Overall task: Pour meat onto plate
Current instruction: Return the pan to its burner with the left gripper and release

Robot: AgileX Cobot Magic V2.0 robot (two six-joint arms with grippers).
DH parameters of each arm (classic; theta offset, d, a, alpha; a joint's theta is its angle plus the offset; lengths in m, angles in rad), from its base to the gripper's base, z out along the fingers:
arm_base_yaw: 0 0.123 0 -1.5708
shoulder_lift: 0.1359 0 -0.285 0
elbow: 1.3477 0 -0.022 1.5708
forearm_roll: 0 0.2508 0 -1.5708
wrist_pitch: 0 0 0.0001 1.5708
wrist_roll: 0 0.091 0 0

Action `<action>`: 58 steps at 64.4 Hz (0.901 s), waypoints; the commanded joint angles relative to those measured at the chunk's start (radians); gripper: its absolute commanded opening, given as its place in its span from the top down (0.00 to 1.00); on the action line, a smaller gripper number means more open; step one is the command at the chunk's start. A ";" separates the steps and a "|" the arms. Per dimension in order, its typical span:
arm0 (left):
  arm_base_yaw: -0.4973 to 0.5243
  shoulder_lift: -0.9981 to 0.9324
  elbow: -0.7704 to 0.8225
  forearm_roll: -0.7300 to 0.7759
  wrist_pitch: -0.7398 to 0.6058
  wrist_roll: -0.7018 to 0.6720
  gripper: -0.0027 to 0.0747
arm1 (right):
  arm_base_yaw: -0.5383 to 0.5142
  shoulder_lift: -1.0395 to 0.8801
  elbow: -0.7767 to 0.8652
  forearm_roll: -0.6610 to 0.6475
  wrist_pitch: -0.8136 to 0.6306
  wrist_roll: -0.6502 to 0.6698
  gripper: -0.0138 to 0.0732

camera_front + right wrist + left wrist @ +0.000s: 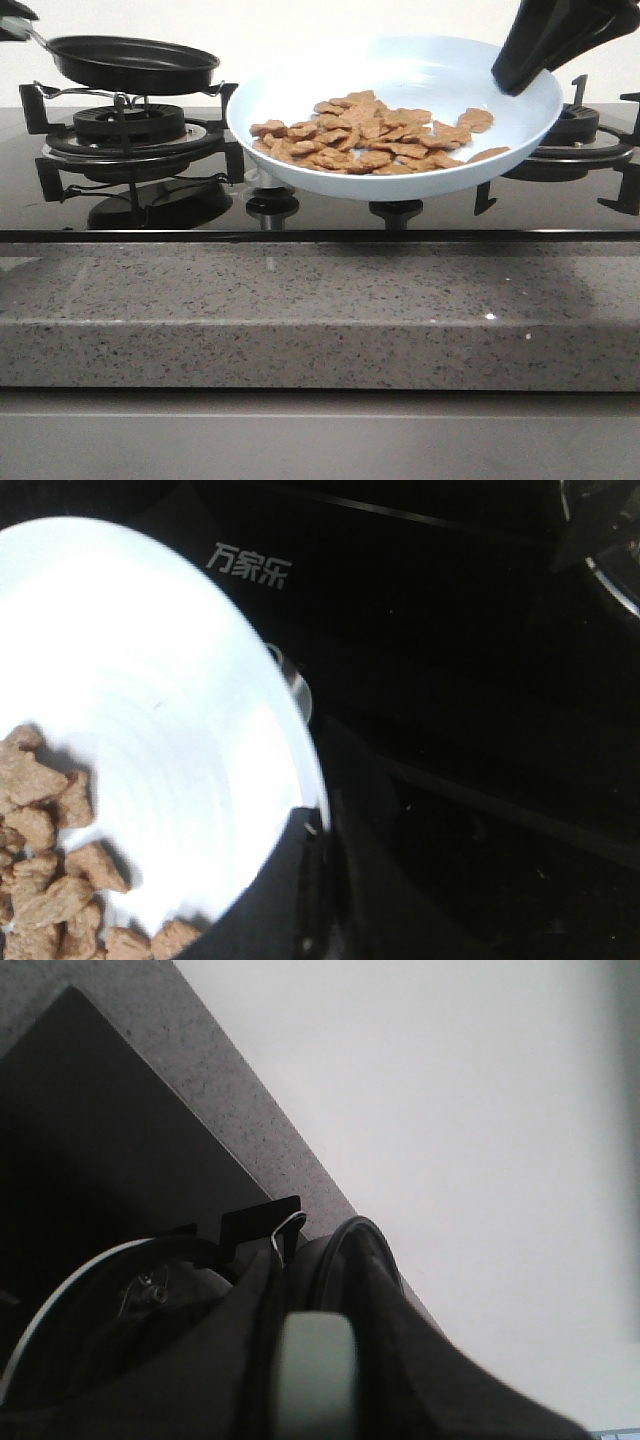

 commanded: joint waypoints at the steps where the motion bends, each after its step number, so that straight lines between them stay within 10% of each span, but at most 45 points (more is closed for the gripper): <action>1: 0.004 -0.040 -0.037 -0.075 0.069 -0.010 0.98 | -0.002 -0.038 -0.025 0.022 -0.053 -0.002 0.92; 26: 0.045 -0.038 -0.037 0.013 0.080 -0.010 0.42 | -0.002 -0.038 -0.025 0.022 -0.053 -0.002 0.92; 58: 0.174 -0.168 -0.040 0.400 0.200 -0.081 0.40 | -0.002 -0.038 -0.025 0.022 -0.053 -0.002 0.92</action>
